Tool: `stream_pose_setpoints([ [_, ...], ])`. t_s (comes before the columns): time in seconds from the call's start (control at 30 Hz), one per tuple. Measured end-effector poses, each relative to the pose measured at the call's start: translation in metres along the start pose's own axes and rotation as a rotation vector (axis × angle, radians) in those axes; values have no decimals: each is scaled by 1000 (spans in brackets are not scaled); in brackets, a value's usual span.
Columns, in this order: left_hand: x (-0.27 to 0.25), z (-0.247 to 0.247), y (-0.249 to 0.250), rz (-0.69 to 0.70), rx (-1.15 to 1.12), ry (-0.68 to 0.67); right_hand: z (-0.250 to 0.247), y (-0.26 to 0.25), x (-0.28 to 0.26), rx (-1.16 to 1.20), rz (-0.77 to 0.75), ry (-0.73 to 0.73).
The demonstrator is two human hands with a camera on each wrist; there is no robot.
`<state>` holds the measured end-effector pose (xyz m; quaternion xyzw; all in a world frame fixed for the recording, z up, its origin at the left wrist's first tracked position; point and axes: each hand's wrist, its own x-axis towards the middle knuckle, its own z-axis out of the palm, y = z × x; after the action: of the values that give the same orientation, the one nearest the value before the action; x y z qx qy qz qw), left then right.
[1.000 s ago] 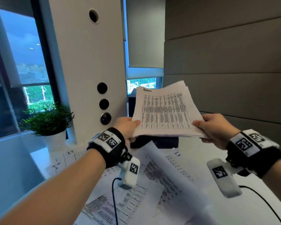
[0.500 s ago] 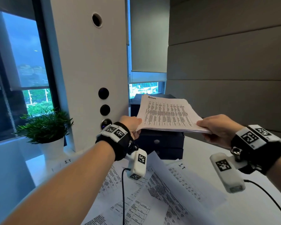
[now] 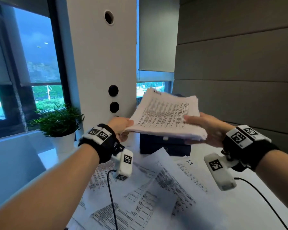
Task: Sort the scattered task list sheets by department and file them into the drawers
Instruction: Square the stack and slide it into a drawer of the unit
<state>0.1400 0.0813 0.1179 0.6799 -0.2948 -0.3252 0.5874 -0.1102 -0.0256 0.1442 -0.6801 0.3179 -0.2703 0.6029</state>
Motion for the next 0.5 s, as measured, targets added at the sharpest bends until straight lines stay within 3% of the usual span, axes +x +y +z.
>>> stream_pose_setpoints([
  [0.1,-25,-15,12,-55,5,-134,3,-16,2,245,-49,86],
  [0.2,-47,-33,23,-61,-26,-229,12,-22,-5,287,-49,171],
  [0.37,-63,-40,41,6,-197,-247,14,-15,-8,18,156,186],
  [0.5,-54,-37,53,-12,-301,-258,7,-15,-9,77,152,216],
])
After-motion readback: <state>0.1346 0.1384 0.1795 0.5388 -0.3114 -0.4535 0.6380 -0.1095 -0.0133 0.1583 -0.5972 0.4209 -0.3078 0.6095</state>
